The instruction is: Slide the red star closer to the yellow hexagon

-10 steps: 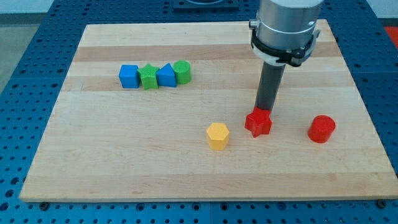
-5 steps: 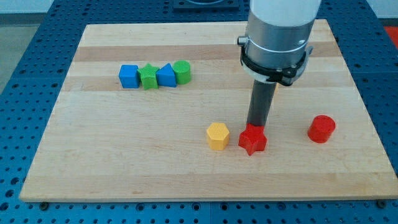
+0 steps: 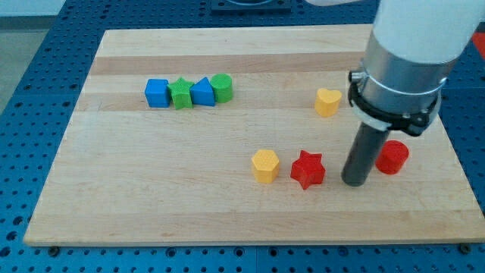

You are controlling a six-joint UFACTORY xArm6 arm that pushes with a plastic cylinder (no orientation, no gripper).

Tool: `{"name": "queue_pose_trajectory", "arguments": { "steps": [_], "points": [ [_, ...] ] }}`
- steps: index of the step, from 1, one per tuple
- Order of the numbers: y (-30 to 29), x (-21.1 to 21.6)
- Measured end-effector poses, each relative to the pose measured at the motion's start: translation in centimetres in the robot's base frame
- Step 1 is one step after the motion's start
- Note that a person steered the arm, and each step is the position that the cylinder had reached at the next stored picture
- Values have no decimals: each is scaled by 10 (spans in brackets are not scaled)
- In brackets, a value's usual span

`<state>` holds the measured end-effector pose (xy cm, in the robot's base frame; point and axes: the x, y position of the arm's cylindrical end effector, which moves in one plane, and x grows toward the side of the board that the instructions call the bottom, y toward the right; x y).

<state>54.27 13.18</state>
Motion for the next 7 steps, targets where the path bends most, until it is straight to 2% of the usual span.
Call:
{"name": "queue_pose_trajectory", "arguments": {
  "steps": [4,7],
  "points": [
    [-50,7],
    [-63,7]
  ]
}}
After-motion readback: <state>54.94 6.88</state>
